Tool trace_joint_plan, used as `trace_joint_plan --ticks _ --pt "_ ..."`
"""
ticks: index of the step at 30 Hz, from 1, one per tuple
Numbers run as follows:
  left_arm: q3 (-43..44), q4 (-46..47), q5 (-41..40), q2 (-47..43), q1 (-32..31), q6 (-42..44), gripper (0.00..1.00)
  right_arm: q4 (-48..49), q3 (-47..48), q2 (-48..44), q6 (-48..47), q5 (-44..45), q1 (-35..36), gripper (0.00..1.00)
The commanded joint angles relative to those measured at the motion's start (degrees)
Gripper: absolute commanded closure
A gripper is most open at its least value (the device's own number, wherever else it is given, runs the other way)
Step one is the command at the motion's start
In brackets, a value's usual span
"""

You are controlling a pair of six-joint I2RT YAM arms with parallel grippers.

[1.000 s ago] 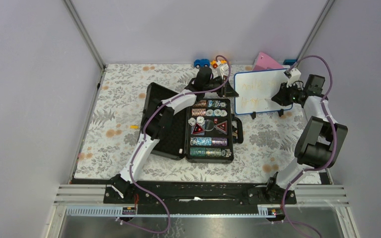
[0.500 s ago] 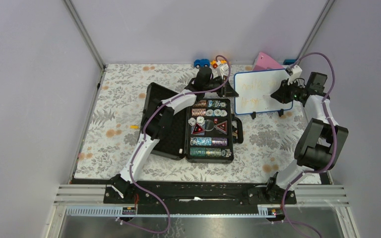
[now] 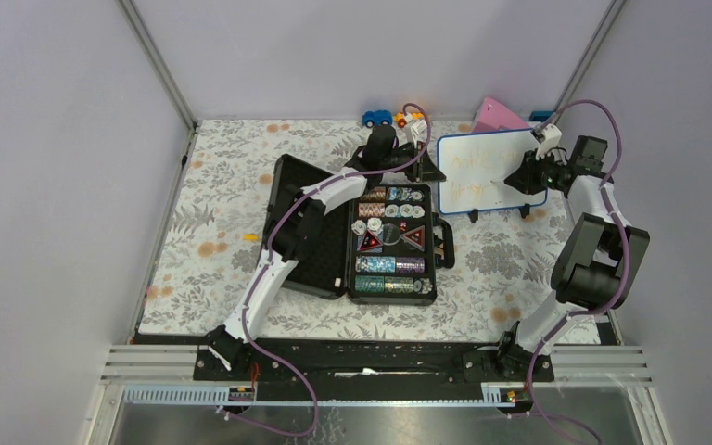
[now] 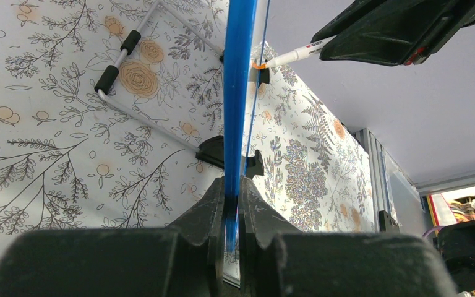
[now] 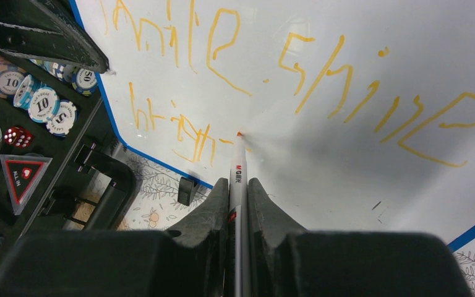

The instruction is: Write a sentence on the whiteboard

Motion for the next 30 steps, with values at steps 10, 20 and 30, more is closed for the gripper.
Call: trace_joint_plan --ticks 10,20,30 --pt "-0.2 -0.1 0.4 -3.3 1.5 0.0 1.00 0.9 -2.7 -2.1 -2.8 1.7 0.5 1.00" --pt "-0.1 -0.1 0.4 -3.2 1.5 0.0 1.00 0.1 -4.7 -3.0 -4.2 2.9 0.4 1.00" --pt "0.2 -0.2 0.3 -3.1 1.5 -0.1 1.00 -1.5 -2.5 -2.5 -5.4 3.8 -1.3 1.00"
